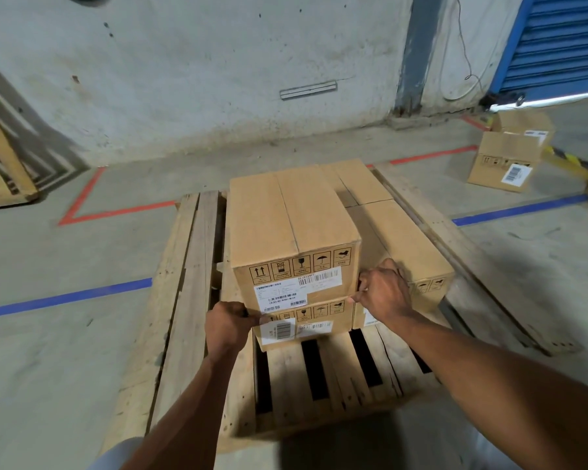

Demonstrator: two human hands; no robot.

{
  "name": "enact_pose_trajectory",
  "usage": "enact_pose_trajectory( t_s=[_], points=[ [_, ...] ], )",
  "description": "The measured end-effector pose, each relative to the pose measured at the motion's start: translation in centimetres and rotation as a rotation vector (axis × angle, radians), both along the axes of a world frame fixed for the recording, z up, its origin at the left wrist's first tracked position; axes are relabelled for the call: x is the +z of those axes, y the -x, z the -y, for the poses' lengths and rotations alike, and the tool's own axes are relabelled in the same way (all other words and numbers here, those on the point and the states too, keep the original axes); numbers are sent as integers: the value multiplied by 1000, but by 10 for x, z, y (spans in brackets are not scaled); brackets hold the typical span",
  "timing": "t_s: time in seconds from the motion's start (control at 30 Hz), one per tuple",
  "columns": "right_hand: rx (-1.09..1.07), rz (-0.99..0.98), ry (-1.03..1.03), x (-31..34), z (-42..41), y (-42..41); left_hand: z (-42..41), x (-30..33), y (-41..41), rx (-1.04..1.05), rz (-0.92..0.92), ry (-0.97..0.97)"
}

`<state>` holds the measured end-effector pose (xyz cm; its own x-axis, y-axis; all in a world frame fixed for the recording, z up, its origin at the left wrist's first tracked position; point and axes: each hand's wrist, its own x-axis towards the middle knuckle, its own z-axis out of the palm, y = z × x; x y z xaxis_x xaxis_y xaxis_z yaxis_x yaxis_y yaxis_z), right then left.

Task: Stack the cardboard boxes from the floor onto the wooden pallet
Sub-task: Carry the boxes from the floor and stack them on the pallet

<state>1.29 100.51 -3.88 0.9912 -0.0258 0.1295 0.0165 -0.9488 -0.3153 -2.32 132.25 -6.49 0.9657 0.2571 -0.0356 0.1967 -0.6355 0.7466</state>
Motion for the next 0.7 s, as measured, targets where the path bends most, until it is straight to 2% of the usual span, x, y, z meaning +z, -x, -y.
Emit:
enact_pose_trajectory(
  t_s=[0.47,0.7],
  points=[
    [76,44,93,-8,4,-5,-4,15,-9,65,-142,27],
    [56,33,87,-5,3,-4,0,18,-5,33,-103,-6]
  ],
)
